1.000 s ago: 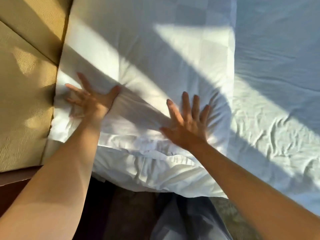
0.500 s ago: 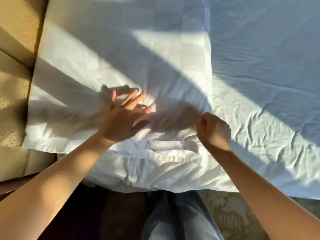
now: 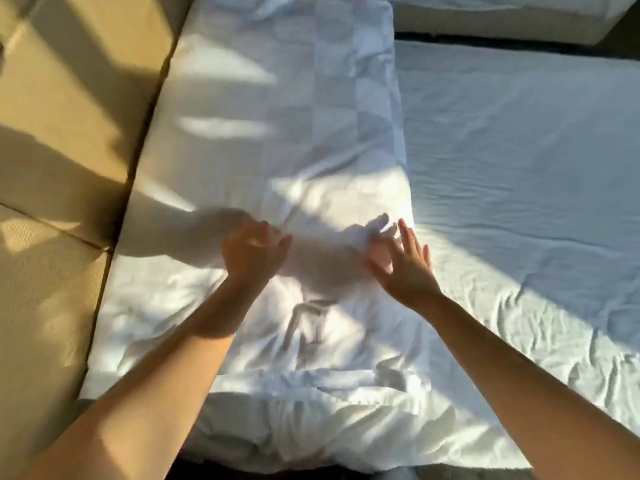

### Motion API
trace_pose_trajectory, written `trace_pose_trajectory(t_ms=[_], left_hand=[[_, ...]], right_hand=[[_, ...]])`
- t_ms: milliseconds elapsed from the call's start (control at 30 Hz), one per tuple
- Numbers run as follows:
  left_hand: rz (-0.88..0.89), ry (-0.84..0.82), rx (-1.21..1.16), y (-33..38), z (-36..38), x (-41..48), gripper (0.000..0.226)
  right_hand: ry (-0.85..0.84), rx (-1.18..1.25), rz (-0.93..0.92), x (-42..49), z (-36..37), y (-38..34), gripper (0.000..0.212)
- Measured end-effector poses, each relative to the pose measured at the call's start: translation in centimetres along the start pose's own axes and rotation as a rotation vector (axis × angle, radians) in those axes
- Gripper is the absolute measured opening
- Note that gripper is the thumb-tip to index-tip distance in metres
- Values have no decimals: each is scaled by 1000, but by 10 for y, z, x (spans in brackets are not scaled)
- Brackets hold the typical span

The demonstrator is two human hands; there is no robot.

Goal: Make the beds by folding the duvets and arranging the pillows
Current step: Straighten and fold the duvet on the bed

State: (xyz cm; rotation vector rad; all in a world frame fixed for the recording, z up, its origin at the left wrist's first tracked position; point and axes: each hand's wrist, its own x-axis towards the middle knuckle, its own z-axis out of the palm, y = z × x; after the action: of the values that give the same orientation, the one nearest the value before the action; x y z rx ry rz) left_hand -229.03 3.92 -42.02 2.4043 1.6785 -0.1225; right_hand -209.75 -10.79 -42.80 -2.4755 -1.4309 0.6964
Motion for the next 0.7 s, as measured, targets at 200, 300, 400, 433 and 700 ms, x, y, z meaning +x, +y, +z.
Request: trace_pose_trajectory(t_ms=[200,300,400,433,700], left_hand=[[46,370,-47,-4,-12,118,80],[-62,142,2,-14,21,154,96],[-66,64,75,-14,50,181,97],[-71,38,80,-13,53,187,97],[-54,18,66,-12,56,161,88]], right_hand=[[248,-119,-182,168,-48,-68,63],[139,-142,-121,231,-11,-68,62],[105,-219,-93,262,27,-57,62],[112,-230,-95,267,32,-55,62],[131,-227,-134,243,38,-50,62]])
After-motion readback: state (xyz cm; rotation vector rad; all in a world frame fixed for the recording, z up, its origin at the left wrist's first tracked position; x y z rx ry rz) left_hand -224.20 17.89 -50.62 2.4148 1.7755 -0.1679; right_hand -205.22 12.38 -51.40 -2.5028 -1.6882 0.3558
